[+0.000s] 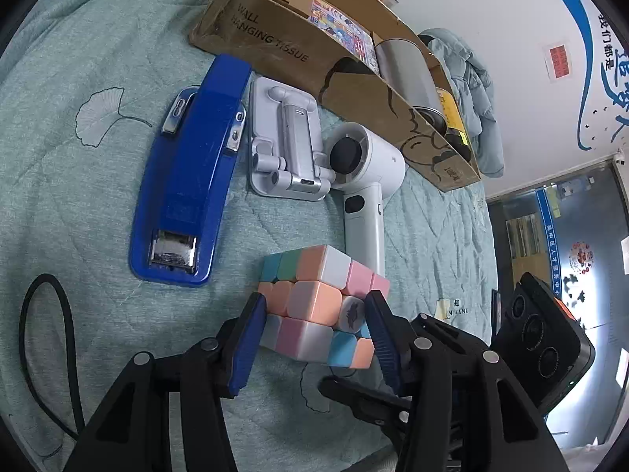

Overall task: Organize rigid objects
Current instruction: 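Lift the Rubik's cube and carry it over the box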

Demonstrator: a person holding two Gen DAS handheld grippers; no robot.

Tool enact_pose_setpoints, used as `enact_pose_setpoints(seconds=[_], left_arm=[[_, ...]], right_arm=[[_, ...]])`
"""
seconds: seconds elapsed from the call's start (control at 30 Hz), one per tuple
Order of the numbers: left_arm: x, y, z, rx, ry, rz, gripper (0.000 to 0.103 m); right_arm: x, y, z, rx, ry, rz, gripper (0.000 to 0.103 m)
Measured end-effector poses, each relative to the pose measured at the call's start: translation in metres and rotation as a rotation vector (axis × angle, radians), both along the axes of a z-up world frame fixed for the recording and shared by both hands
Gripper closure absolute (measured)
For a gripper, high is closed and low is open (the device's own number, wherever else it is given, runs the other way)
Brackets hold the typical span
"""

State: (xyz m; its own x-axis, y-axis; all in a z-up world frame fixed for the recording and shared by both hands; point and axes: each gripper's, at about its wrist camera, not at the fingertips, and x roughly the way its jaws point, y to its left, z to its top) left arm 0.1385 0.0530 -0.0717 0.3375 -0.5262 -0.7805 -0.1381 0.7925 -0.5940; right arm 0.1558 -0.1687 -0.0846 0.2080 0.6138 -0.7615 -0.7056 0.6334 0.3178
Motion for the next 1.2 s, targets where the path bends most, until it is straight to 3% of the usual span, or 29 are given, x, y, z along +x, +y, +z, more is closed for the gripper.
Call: enact_pose_setpoints(seconds=[0.17, 0.33, 0.57, 0.73, 0.87, 1.2], left_arm=[[0.004, -0.010, 0.003, 0.038, -0.007, -0.017, 0.052], [0.006, -0.012, -0.001, 0.026, 0.006, -0.024, 0.046], [0.007, -0.023, 0.007, 0.088, -0.023, -0.072, 0.046], [0.008, -0.023, 0.020, 0.135, -0.060, -0.071, 0.046], [0.017, -0.016, 0.029, 0.115, -0.086, -0.054, 0.046], [0.053, -0.013, 0.063, 0.137, -0.187, -0.043, 0.046]], right_arm=[[0.000, 0.012, -0.006, -0.082, -0.058, 0.010, 0.054], [0.006, 0.009, -0.015, -0.085, -0.019, -0.034, 0.054], [0.004, 0.012, -0.012, -0.096, -0.019, -0.071, 0.054], [0.001, 0.013, 0.012, -0.081, -0.058, -0.090, 0.054], [0.001, 0.018, 0.032, -0.078, -0.134, -0.075, 0.054], [0.030, 0.024, 0.063, -0.067, -0.226, -0.088, 0.054]])
